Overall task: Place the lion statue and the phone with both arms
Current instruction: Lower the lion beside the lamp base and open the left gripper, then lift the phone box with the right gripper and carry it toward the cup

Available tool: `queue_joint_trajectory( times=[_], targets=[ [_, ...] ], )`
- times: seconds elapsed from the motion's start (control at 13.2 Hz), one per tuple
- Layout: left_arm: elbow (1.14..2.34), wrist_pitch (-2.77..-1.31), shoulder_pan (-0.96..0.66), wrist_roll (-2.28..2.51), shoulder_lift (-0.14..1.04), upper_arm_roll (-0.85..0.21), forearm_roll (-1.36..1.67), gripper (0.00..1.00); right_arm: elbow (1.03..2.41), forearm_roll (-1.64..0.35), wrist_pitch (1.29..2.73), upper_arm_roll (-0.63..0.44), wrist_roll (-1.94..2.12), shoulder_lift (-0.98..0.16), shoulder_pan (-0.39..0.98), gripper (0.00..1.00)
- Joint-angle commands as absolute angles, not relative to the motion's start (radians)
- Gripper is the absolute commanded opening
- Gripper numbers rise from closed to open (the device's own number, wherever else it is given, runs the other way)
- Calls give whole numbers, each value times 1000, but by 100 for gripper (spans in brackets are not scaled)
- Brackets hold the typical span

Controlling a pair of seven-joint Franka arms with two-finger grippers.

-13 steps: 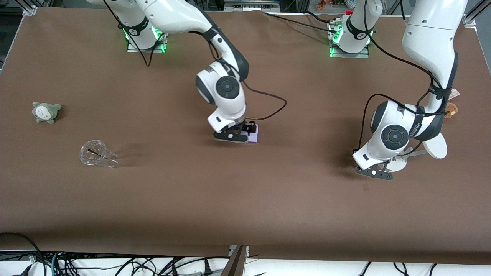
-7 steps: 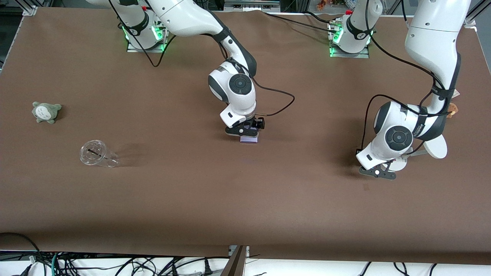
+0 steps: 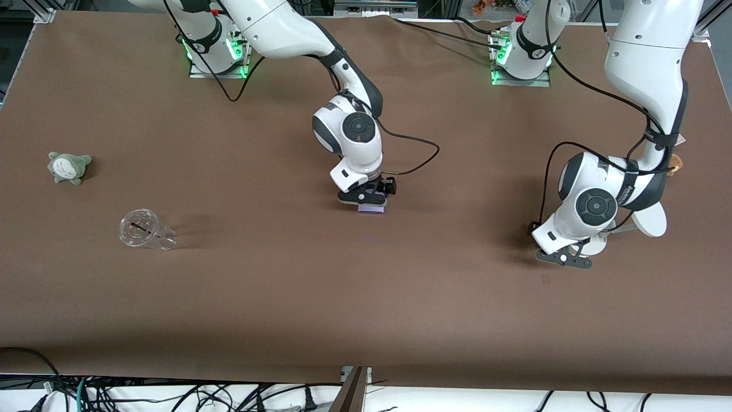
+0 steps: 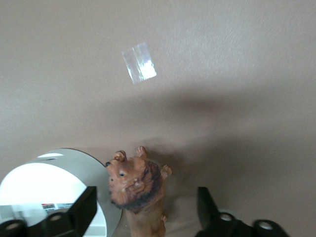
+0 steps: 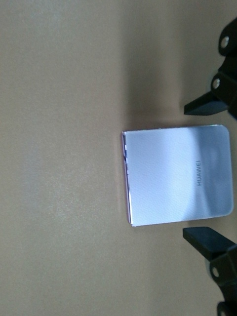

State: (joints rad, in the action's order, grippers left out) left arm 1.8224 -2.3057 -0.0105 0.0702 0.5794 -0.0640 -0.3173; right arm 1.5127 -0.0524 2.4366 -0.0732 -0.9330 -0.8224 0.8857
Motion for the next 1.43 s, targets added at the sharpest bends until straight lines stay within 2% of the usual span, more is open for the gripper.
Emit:
queue_joint_trajectory(
  times=[0.0, 0.3, 0.38, 0.45, 0.53, 0.68, 0.83, 0.91, 1.06, 1.21, 1.36],
  targets=[
    [1806, -2189, -8, 66, 490, -100, -348, 100, 1488, -61, 2463, -84, -957, -854, 907, 100],
    [1720, -1988, -2, 66, 384, -138, -304, 100, 1488, -60, 2468, -86, -959, -865, 908, 100],
    [1720, -1979, -3, 66, 326, -144, -266, 100, 1488, -60, 2470, -86, -959, -865, 908, 94],
    [1718, -1965, 1, 66, 272, -147, -240, 100, 1488, -60, 2470, -86, -959, -865, 908, 75],
    [1715, -1960, 5, 66, 224, -146, -201, 100, 1488, -61, 2470, -87, -959, -865, 908, 51],
    [1631, -1912, 8, 69, 178, -146, -134, 100, 1488, -60, 2468, -92, -951, -862, 907, 49],
    [1464, -1743, 0, 78, 195, -144, -127, 100, 1488, -60, 2450, -107, -933, -826, 893, 49],
    [1428, -1717, 5, 78, 207, -143, -127, 100, 1488, -60, 2425, -121, -919, -812, 878, 49],
    [1422, -1701, 8, 74, 206, -137, -127, 100, 1488, -61, 2364, -126, -794, -770, 816, 49],
    [1424, -1588, 14, 65, 190, -143, -111, 100, 1491, -71, 2256, -147, -630, -724, 744, 49],
    [1471, -1581, 23, 66, 138, -140, -40, 100, 1502, -72, 2177, -173, -502, -690, 669, 49]
  ],
)
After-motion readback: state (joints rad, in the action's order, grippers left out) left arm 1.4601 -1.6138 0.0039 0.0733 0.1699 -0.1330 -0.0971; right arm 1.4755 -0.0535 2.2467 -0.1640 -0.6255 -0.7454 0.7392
